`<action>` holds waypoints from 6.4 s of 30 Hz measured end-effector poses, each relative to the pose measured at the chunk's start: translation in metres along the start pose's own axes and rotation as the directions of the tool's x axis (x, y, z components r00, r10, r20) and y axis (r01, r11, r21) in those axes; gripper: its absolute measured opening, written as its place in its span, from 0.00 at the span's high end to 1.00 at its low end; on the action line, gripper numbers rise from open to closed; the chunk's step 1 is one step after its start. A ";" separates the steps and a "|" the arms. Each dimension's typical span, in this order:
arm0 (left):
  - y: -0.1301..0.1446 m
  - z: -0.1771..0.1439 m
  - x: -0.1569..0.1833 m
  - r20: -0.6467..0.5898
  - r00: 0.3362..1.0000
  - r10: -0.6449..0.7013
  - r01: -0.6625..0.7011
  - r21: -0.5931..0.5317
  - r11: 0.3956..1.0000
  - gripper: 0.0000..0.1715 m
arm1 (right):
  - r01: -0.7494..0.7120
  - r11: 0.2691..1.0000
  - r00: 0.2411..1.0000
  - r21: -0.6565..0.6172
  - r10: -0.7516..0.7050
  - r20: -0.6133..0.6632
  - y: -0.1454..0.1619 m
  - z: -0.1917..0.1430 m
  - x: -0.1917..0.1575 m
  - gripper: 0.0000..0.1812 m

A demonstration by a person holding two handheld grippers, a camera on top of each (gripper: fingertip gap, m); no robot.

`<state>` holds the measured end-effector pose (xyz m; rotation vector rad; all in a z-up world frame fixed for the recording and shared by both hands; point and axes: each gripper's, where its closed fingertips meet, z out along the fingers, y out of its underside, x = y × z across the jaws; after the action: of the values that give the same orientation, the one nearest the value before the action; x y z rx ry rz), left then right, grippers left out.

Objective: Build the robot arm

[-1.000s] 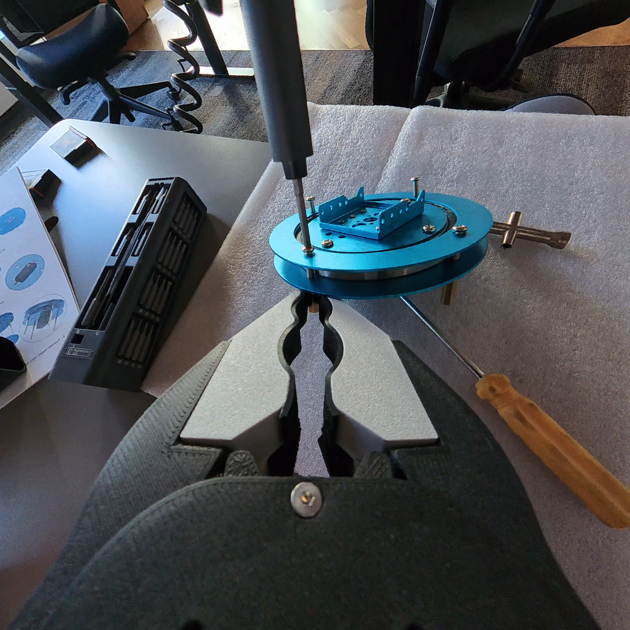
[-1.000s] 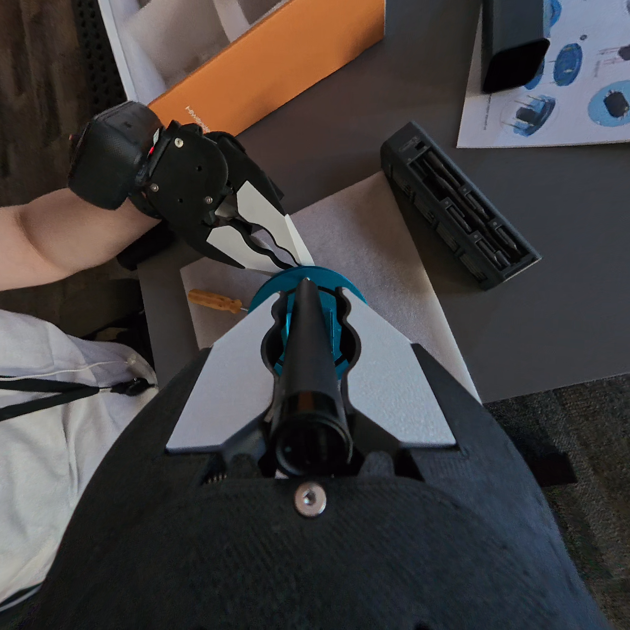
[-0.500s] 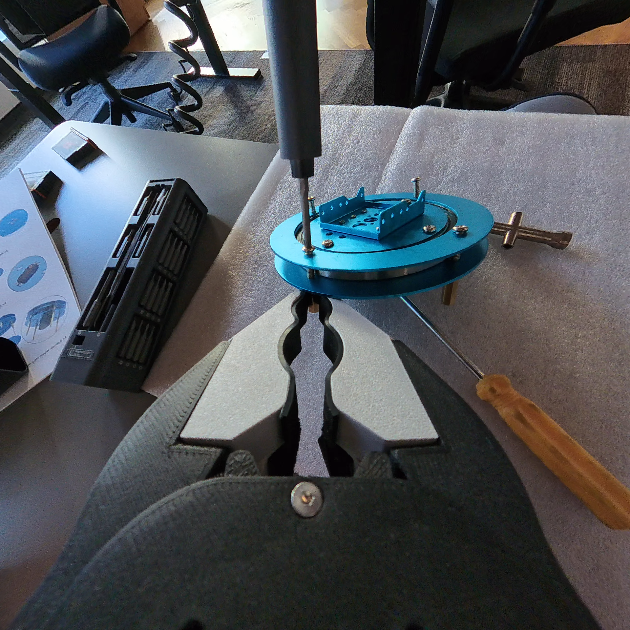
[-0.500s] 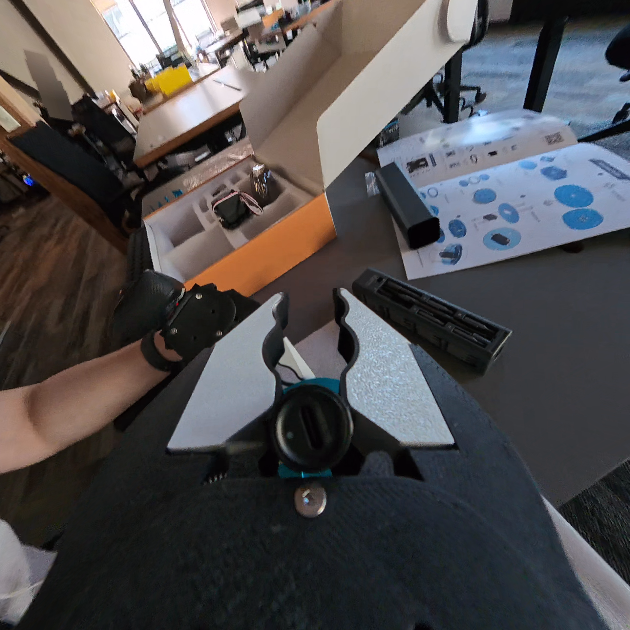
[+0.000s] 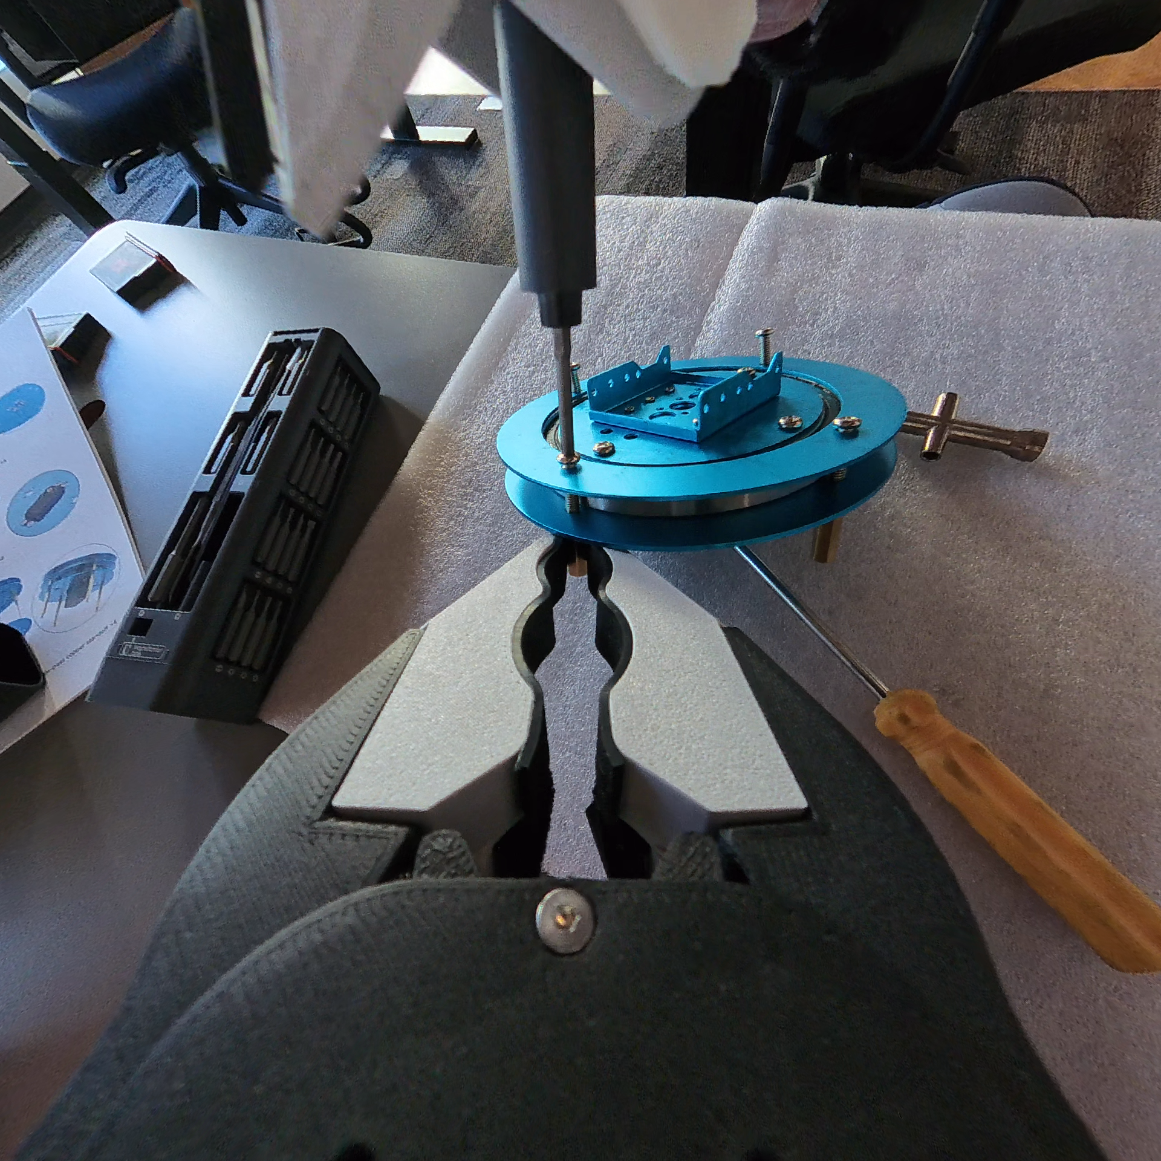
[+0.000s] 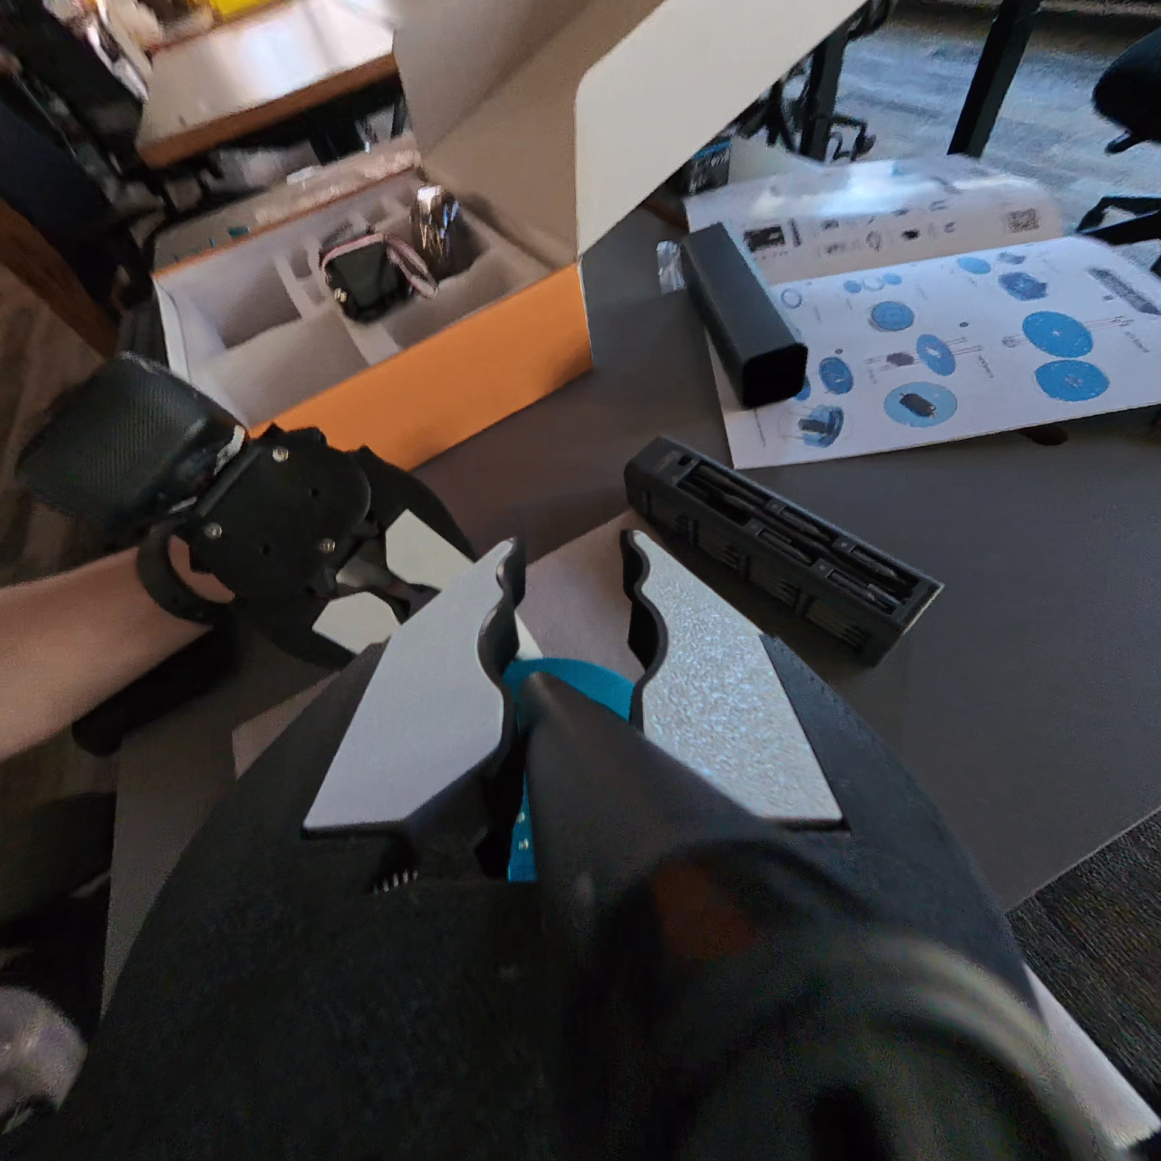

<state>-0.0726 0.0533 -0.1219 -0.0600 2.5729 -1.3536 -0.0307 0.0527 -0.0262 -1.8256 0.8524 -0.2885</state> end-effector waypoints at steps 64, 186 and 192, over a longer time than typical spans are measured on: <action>0.002 0.000 0.001 -0.012 1.000 -0.016 0.015 -0.006 1.000 0.98 | -0.084 0.990 0.996 0.110 0.084 0.005 -0.003 -0.026 0.003 0.90; 0.005 0.008 0.002 -0.070 0.996 -0.057 0.059 0.024 0.998 0.98 | 0.237 0.913 0.970 -0.331 -0.240 0.033 0.033 -0.058 -0.006 0.87; 0.006 0.009 0.001 -0.044 0.999 0.010 -0.009 0.025 1.000 0.97 | 0.171 0.915 0.984 -0.365 -0.138 0.114 0.033 -0.055 -0.006 0.90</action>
<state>-0.0711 0.0492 -0.1325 -0.0140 2.5882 -1.3979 -0.0797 0.0106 -0.0314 -2.2512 0.7383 -0.1509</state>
